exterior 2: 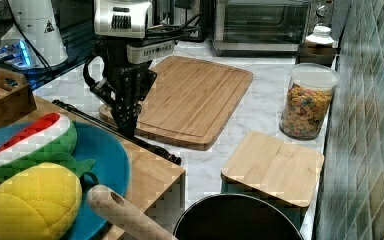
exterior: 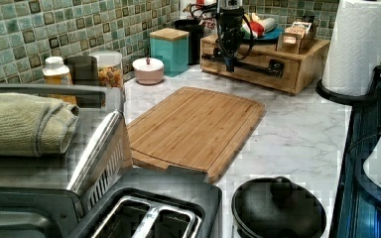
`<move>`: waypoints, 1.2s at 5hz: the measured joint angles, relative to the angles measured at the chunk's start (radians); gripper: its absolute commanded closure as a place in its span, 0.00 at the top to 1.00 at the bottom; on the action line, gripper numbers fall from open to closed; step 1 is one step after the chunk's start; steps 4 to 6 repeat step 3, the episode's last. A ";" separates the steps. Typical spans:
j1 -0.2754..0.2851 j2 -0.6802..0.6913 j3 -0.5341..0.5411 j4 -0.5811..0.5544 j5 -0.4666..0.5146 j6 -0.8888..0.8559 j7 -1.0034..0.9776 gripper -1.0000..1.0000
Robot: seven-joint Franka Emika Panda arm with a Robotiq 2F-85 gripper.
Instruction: Close the drawer.
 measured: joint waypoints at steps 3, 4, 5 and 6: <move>0.005 -0.001 -0.008 -0.002 0.000 0.000 0.000 0.00; 0.005 -0.001 -0.008 -0.002 0.000 0.000 0.000 0.00; 0.005 -0.001 -0.008 -0.002 0.000 0.000 0.000 0.00; 0.005 -0.001 -0.008 -0.002 0.000 0.000 0.000 0.00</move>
